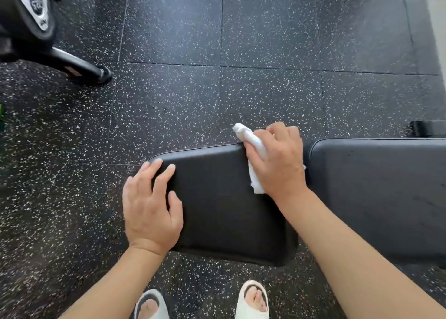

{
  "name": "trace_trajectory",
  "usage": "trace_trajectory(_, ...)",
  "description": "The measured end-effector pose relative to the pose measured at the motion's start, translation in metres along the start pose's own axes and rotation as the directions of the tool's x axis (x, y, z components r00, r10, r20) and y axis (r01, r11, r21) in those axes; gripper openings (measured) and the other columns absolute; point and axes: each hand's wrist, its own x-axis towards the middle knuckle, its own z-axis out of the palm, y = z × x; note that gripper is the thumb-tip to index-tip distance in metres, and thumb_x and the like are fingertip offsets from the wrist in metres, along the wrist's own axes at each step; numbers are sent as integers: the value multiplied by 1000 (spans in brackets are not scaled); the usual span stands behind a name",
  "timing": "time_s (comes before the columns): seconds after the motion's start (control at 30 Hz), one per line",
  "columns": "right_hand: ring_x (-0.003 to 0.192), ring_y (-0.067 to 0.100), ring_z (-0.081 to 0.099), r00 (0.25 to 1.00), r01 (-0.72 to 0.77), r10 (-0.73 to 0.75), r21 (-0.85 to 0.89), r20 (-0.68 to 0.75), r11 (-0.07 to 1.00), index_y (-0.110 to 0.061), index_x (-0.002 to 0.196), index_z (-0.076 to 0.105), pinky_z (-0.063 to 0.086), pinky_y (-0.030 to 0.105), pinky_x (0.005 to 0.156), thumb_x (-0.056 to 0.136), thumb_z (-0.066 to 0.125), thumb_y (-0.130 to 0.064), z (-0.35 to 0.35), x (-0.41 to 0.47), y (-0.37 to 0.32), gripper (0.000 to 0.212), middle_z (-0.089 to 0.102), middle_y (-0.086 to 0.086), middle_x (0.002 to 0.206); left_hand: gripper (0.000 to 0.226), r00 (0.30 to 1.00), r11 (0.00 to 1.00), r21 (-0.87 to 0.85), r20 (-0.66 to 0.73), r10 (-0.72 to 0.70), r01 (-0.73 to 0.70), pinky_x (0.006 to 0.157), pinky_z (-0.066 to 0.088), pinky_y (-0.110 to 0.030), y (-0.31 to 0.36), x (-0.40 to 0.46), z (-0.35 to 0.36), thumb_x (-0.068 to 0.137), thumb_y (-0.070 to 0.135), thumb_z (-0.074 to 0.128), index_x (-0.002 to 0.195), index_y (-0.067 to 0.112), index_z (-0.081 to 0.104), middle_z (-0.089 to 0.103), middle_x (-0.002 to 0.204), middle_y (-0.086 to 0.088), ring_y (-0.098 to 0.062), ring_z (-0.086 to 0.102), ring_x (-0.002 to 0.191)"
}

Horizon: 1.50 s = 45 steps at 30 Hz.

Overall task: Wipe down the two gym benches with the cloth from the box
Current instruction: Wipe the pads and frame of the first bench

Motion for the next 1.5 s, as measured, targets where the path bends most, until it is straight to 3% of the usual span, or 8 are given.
trace_trajectory(0.1, 90, 28, 47, 997, -70, 70, -17, 27, 997, -17, 92, 71, 43, 45, 79, 97, 64, -38, 11, 0, -28, 24, 59, 2, 97, 48, 1000, 999, -35, 15, -24, 25, 117, 33, -65, 2, 0, -4, 92, 21, 52, 138, 11, 63, 52, 152, -12, -39, 45, 145)
trace_trajectory(0.33, 89, 30, 49, 974, 135, -143, 59, 175, 989, -12, 93, 71, 43, 42, 77, 98, 64, -40, 55, -4, -142, 29, 61, 7, 99, 53, 990, 977, -207, 142, -22, 51, 126, 23, -60, -6, -1, -18, 95, 18, 59, 147, 13, 54, 43, 163, -3, -26, 32, 156)
trace_trajectory(0.53, 107, 24, 51, 887, 333, -306, -22, 347, 943, -30, 124, 69, 37, 34, 99, 111, 34, -47, 30, -20, -102, 41, 61, -6, 119, 54, 966, 974, -225, 253, 51, 7, 126, 27, -59, -21, -18, -43, 97, 14, 66, 151, 15, 55, 43, 164, -3, -25, 31, 157)
trace_trajectory(0.7, 92, 28, 48, 985, 129, -123, -47, 118, 990, -27, 113, 66, 39, 37, 89, 101, 59, -30, -20, -49, -32, 14, 51, -1, 109, 47, 940, 976, -219, 334, 70, 5, 126, 33, -53, -30, -20, -61, 98, 14, 66, 145, 17, 61, 49, 159, -2, -25, 37, 153)
trace_trajectory(0.87, 94, 28, 47, 993, 99, -99, 0, 60, 995, -16, 110, 69, 43, 45, 87, 97, 67, -18, 8, -31, -70, 14, 57, 3, 107, 36, 973, 959, -266, 228, -37, 99, 115, 43, -47, -21, -10, -54, 92, 6, 70, 126, 18, 71, 62, 137, 2, -22, 53, 130)
trace_trajectory(1.07, 87, 33, 53, 890, 365, -409, 221, 202, 904, -7, 108, 74, 49, 45, 80, 94, 68, -17, 53, -26, -171, 18, 65, 13, 101, 37, 915, 807, -442, 94, -392, 392, 105, 47, -42, -30, -10, -52, 93, -3, 63, 115, 26, 65, 60, 120, 13, -12, 55, 118)
trace_trajectory(1.3, 80, 27, 58, 663, 578, -667, 335, 339, 744, -3, 117, 73, 54, 40, 73, 90, 75, -10, 6, -89, -106, 28, 67, 9, 101, 31, 895, 779, -441, 199, -398, 445, 103, 57, -38, -49, -37, -67, 95, 1, 70, 111, 27, 73, 64, 138, 22, -8, 65, 125)
trace_trajectory(1.5, 89, 31, 47, 851, 418, -475, 257, 225, 871, -7, 119, 73, 48, 43, 84, 98, 69, -15, 26, -32, -93, 23, 62, 13, 103, 39, 864, 683, -537, 221, -453, 495, 93, 55, -17, -50, -27, -67, 91, -4, 74, 106, 32, 74, 72, 127, 22, -3, 70, 112)
